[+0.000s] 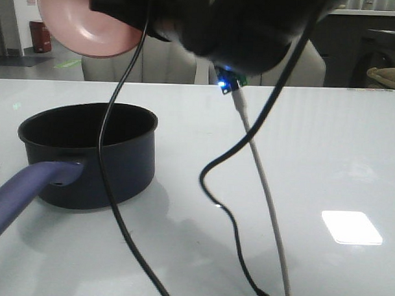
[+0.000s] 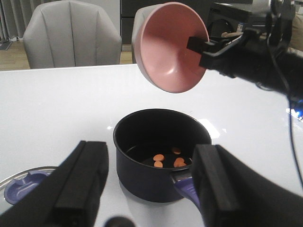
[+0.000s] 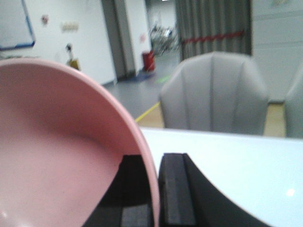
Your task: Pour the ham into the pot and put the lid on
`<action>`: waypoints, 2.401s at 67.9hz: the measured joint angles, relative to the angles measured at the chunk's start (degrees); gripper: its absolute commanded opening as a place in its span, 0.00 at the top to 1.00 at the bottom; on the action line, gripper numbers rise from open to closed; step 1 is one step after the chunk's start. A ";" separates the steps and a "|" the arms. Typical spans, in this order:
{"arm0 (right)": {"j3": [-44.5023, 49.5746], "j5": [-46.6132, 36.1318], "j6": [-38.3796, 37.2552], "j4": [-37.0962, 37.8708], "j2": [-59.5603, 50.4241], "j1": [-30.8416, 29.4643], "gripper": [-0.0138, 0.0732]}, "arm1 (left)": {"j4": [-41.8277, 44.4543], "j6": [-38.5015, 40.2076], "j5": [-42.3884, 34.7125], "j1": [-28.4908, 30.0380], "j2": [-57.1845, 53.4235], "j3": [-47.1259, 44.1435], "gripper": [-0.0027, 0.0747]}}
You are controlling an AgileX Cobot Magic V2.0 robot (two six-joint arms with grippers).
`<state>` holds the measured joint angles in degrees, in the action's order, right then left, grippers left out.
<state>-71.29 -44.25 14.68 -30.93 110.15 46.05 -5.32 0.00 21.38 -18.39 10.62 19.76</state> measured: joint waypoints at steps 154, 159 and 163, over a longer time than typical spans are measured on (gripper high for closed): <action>0.46 85.87 13.13 7.24 -19.19 -37.98 0.20 | 0.00 0.00 0.00 0.00 0.00 0.00 0.39; 3.71 83.46 13.13 6.19 -24.37 -37.98 0.20 | 0.00 0.00 0.00 0.00 0.00 0.00 0.39; 6.87 80.46 13.13 5.76 -29.37 -37.75 0.20 | 0.00 0.00 0.00 0.00 0.00 0.00 0.39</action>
<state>-64.43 36.21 27.81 -25.17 80.78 8.30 -5.32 0.00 21.38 -18.39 10.62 19.76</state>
